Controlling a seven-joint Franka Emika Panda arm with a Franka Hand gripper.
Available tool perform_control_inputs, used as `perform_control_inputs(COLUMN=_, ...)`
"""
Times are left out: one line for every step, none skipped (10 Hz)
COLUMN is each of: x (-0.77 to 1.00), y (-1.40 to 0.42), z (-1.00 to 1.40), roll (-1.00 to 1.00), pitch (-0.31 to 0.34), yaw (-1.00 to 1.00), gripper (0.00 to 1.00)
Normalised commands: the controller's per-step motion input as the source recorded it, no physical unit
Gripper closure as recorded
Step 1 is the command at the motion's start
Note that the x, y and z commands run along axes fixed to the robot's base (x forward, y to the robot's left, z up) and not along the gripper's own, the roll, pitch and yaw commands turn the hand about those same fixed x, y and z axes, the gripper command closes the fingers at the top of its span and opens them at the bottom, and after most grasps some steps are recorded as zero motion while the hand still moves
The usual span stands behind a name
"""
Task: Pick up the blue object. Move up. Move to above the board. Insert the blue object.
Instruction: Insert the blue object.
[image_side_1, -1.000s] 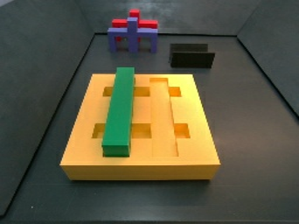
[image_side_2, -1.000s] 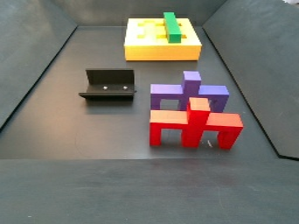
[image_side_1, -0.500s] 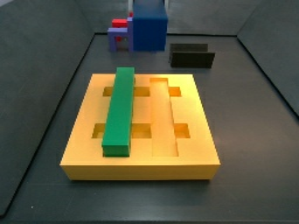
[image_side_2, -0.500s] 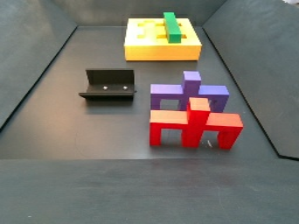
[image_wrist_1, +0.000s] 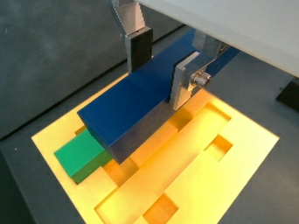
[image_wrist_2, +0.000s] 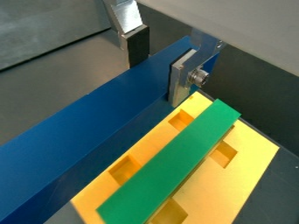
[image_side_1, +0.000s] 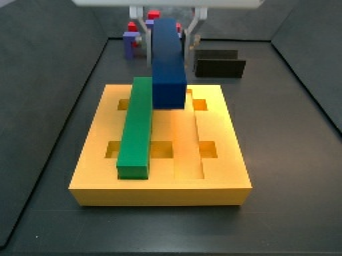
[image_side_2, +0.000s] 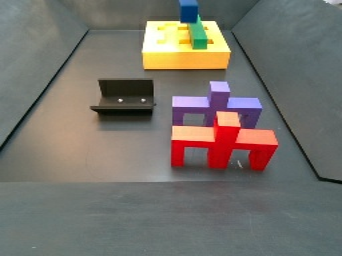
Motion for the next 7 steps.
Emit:
perform_control_inputs(x=0.22, y=-0.27, z=-0.72, roll=0.00, pitch=-0.050, yaw=0.01, gripper=1.00)
perform_control_inputs(x=0.38, y=-0.36, z=-0.46, roll=0.07, pitch=0.000, yaw=-0.05, gripper=1.00)
perform_control_inputs(x=0.45, y=-0.35, z=-0.42, roll=0.18, pitch=0.006, yaw=-0.13, gripper=1.00)
perform_control_inputs(x=0.34, y=-0.43, z=-0.53, roll=0.29, pitch=0.000, yaw=-0.09, gripper=1.00)
perform_control_inputs(x=0.30, y=-0.38, z=-0.54, roll=0.31, pitch=0.000, yaw=-0.06, gripper=1.00)
perform_control_inputs(x=0.25, y=-0.32, z=-0.51, roll=0.30, pitch=0.000, yaw=-0.05, gripper=1.00)
perform_control_inputs(x=0.15, y=-0.23, z=-0.47, roll=0.25, pitch=0.000, yaw=0.00, gripper=1.00)
